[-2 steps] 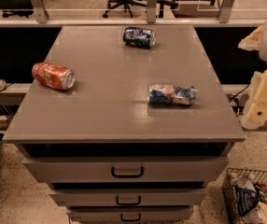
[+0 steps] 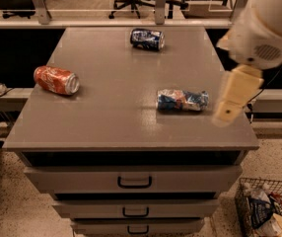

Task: Place coke can upright

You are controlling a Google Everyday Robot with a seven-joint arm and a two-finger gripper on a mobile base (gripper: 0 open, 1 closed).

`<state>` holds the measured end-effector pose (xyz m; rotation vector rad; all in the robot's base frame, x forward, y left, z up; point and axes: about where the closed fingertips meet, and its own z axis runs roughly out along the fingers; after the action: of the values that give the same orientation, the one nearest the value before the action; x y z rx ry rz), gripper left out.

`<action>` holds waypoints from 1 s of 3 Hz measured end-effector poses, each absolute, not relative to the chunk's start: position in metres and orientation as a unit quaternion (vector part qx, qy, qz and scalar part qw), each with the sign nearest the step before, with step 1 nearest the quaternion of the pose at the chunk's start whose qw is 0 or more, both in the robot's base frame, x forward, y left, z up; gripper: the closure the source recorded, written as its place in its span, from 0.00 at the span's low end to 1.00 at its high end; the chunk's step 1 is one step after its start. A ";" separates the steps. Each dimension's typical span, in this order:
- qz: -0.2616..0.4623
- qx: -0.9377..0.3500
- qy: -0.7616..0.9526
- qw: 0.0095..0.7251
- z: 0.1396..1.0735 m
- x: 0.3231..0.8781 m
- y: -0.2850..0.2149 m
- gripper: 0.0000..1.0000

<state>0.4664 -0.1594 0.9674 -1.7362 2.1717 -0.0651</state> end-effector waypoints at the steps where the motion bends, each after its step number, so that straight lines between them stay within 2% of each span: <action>1: -0.011 -0.623 0.758 0.192 0.958 0.489 -0.114 0.00; 2: 0.002 -0.637 0.743 0.206 0.956 0.512 -0.063 0.00; 3: 0.010 -0.646 0.734 0.211 0.956 0.519 -0.037 0.00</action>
Offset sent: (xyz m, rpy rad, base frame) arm 0.1020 0.2672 0.0113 0.2046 -0.0339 0.2516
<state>0.5190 -0.0366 0.9562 -1.7953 2.0391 0.0274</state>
